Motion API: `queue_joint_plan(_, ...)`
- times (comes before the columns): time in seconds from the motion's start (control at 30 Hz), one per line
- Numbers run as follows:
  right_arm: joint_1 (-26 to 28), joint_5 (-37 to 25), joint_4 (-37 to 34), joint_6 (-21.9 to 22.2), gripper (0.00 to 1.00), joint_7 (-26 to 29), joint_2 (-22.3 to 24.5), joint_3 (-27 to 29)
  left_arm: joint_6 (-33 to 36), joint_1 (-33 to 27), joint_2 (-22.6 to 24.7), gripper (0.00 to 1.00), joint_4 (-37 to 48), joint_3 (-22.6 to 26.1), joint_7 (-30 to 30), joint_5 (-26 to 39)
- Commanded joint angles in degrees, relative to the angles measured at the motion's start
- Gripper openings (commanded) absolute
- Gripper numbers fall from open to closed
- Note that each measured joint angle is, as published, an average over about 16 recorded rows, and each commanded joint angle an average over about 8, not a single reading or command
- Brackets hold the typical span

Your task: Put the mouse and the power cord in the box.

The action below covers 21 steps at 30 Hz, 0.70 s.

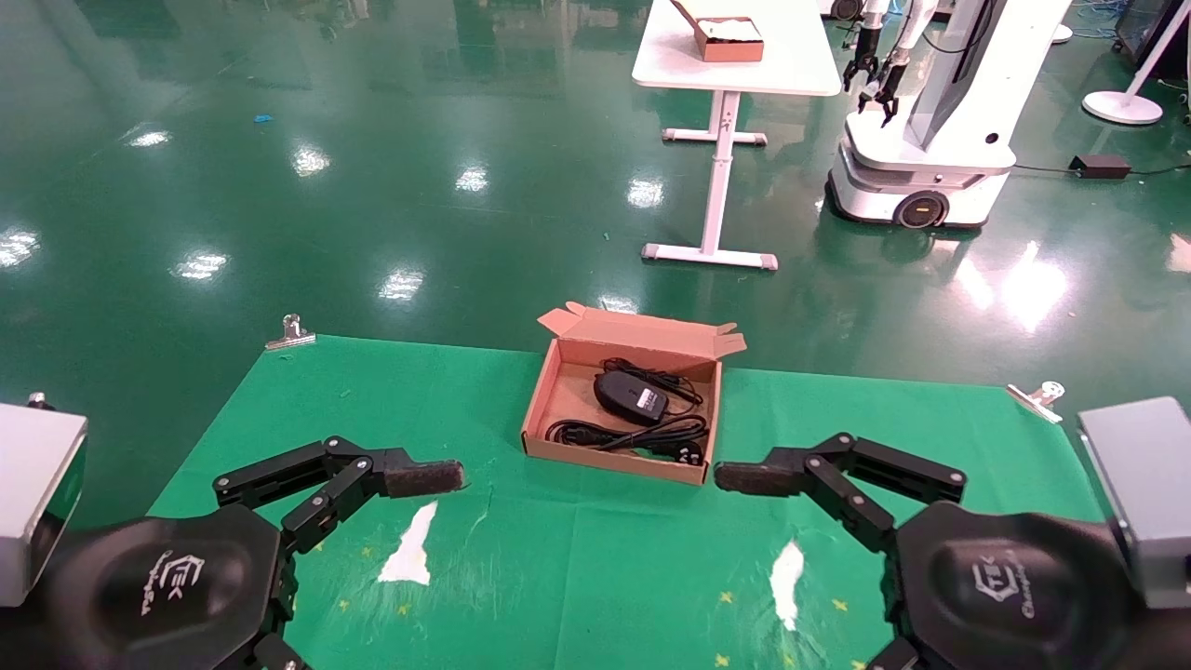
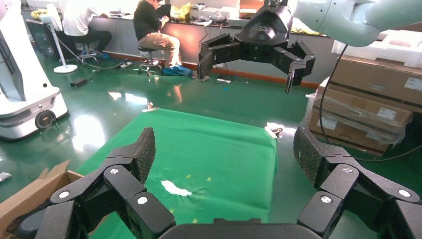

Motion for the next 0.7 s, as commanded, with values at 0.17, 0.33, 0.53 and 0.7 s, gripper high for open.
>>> queue_joint_plan(0.17,0.0,0.0,-0.1,0.0,1.0,0.0,0.0,0.0,0.0,0.0,0.0,1.0,0.0,0.0,0.0,0.0)
queue_joint_plan(0.33,0.0,-0.1,-0.1,0.1,1.0,0.0,0.0,0.0,0.0,0.0,0.0,1.0,0.1,0.0,0.0,0.0)
queue_joint_plan(0.53,0.1,-0.1,-0.1,0.1,1.0,-0.1,-0.1,0.0,-0.1,-0.1,0.1,1.0,0.1,0.1,0.1,0.1)
queue_joint_plan(0.7,0.1,-0.1,-0.1,0.1,1.0,-0.1,-0.1,0.0,-0.1,-0.1,0.1,1.0,0.1,0.1,0.1,0.1)
